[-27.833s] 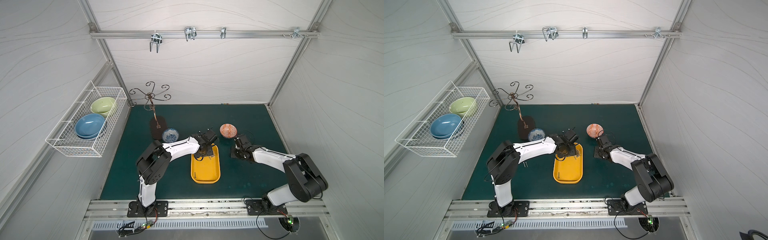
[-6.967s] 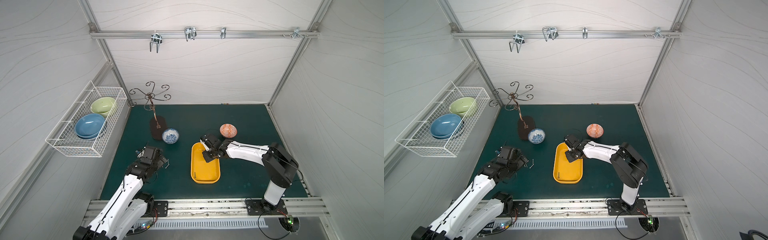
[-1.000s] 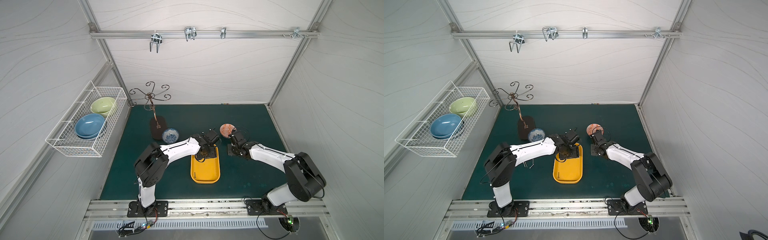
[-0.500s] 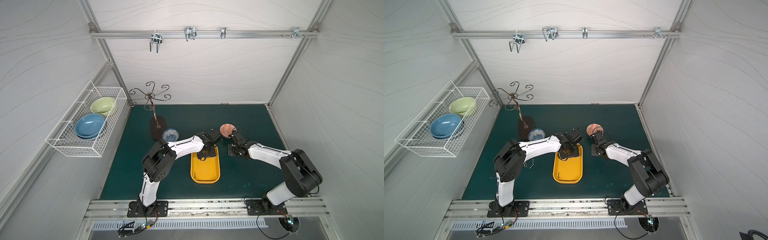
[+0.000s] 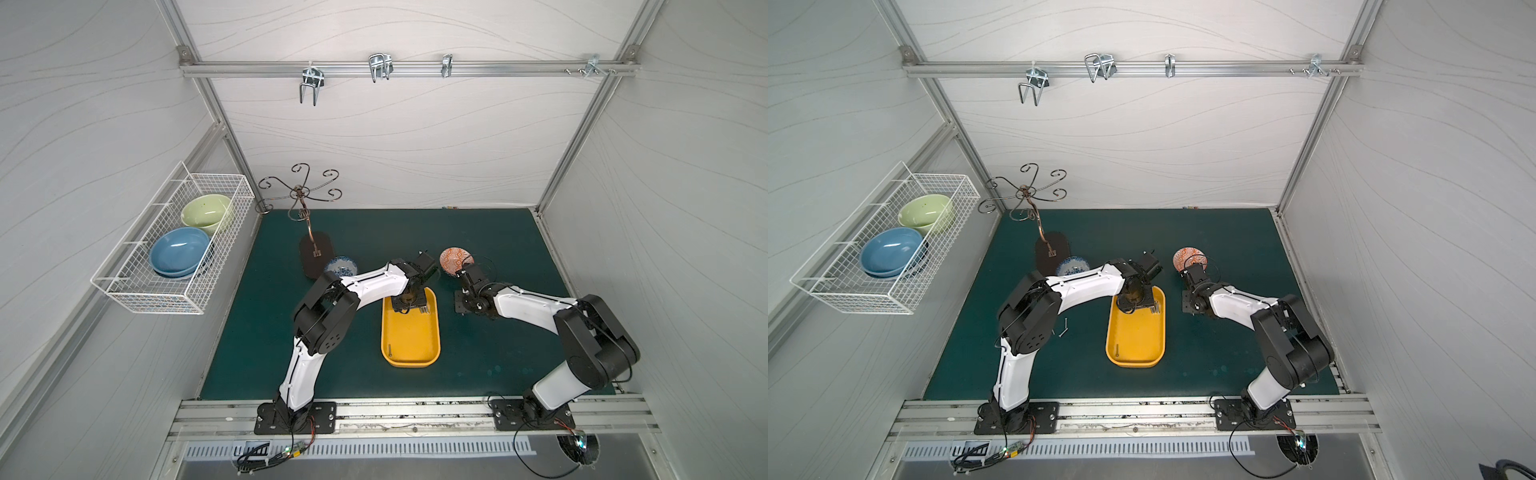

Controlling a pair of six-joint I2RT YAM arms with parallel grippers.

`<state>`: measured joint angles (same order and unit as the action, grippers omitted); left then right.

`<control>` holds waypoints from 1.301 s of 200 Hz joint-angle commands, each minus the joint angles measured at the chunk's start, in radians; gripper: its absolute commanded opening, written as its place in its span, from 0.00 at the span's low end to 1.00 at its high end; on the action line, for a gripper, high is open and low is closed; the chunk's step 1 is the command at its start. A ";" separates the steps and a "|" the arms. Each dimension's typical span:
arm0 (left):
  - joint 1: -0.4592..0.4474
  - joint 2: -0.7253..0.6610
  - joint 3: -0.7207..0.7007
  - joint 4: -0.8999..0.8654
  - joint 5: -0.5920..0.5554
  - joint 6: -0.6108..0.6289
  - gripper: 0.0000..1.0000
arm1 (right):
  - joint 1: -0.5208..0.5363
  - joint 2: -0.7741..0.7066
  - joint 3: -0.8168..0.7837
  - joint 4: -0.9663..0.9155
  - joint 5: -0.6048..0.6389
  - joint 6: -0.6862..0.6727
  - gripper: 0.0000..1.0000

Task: Take out the screws from the storage box
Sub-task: Place the screw at the center of the board, then pick up the screw from the storage box.

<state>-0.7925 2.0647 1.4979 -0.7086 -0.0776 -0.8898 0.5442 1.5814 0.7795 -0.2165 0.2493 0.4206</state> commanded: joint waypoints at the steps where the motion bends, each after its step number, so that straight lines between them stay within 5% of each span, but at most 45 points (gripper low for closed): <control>1: 0.001 0.022 0.048 -0.021 -0.022 0.012 0.56 | -0.005 -0.015 0.005 0.010 -0.004 0.002 0.31; 124: -0.030 0.082 0.103 -0.048 -0.020 0.027 0.56 | -0.004 -0.035 -0.013 0.022 -0.028 -0.006 0.31; 134: -0.034 0.089 0.102 -0.069 -0.039 0.022 0.55 | -0.004 -0.037 -0.012 0.022 -0.031 -0.007 0.31; 149: -0.044 0.096 0.094 -0.098 -0.065 0.016 0.35 | -0.004 -0.036 -0.014 0.024 -0.036 -0.008 0.31; 260: -0.085 0.154 -0.004 -0.122 -0.122 0.022 0.34 | -0.004 -0.035 -0.011 0.026 -0.058 -0.014 0.31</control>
<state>-0.8734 2.1277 1.5501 -0.7769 -0.2173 -0.8764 0.5442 1.5715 0.7780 -0.1913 0.2005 0.4179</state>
